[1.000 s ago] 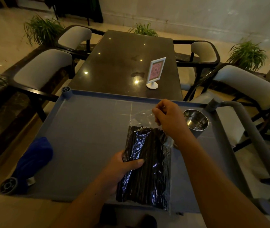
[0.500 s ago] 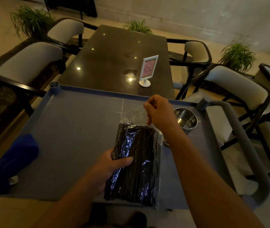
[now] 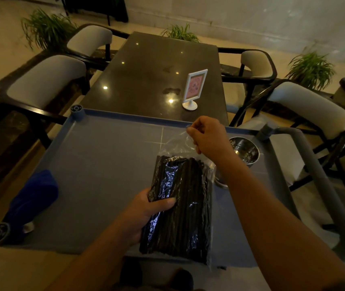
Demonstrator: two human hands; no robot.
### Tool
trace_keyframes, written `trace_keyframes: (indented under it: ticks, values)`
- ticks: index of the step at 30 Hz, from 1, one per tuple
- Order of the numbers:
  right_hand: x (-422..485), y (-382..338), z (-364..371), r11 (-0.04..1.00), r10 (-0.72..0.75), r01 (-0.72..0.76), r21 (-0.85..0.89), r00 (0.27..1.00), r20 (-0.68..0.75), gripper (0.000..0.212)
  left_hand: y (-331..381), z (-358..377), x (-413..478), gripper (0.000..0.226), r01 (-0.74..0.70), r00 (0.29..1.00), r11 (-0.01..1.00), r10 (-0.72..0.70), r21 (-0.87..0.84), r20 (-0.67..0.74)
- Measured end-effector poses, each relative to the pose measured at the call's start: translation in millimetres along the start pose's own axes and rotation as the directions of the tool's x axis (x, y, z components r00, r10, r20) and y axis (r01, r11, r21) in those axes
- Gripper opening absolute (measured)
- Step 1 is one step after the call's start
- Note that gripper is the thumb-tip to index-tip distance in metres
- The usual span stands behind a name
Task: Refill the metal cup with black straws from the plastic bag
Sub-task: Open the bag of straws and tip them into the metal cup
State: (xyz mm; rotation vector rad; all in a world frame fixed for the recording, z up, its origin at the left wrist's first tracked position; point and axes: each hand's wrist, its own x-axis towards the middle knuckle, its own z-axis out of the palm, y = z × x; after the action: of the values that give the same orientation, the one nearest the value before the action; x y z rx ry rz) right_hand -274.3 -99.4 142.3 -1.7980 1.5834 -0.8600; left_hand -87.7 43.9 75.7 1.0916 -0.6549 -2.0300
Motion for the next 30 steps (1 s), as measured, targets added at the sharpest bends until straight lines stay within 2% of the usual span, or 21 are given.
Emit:
trace_keyframes:
  ticks: [7,12,20,25,30]
  values:
    - [3.9,0.3,-2.1,0.996,-0.029,0.03,-0.09,1.0,0.004,0.015,2.3,1.7,-1.6,0.049,-0.003,1.0,1.0,0.003,0.028,-0.011]
    - [7.9,1.3,-5.0,0.989,-0.052,0.052,-0.135,0.999,-0.001,0.017,1.3,2.0,-5.5,0.04,-0.001,1.0,0.999,0.0,0.035,0.009]
    - [10.6,6.8,-15.2,0.971,-0.102,0.12,-0.205,0.99,0.096,0.021,-2.2,-0.6,-7.4,0.056,0.026,1.0,0.989,-0.027,0.143,0.002]
    - [18.1,4.1,-20.8,0.925,-0.188,0.229,-0.305,0.969,0.159,0.014,-6.8,-0.7,-8.9,0.066,0.043,0.999,0.985,-0.043,0.17,-0.002]
    - [27.2,-1.6,-19.8,0.831,-0.275,0.371,-0.414,0.922,0.273,0.014,-10.3,-3.0,-9.7,0.062,0.042,0.999,0.98,-0.042,0.194,-0.003]
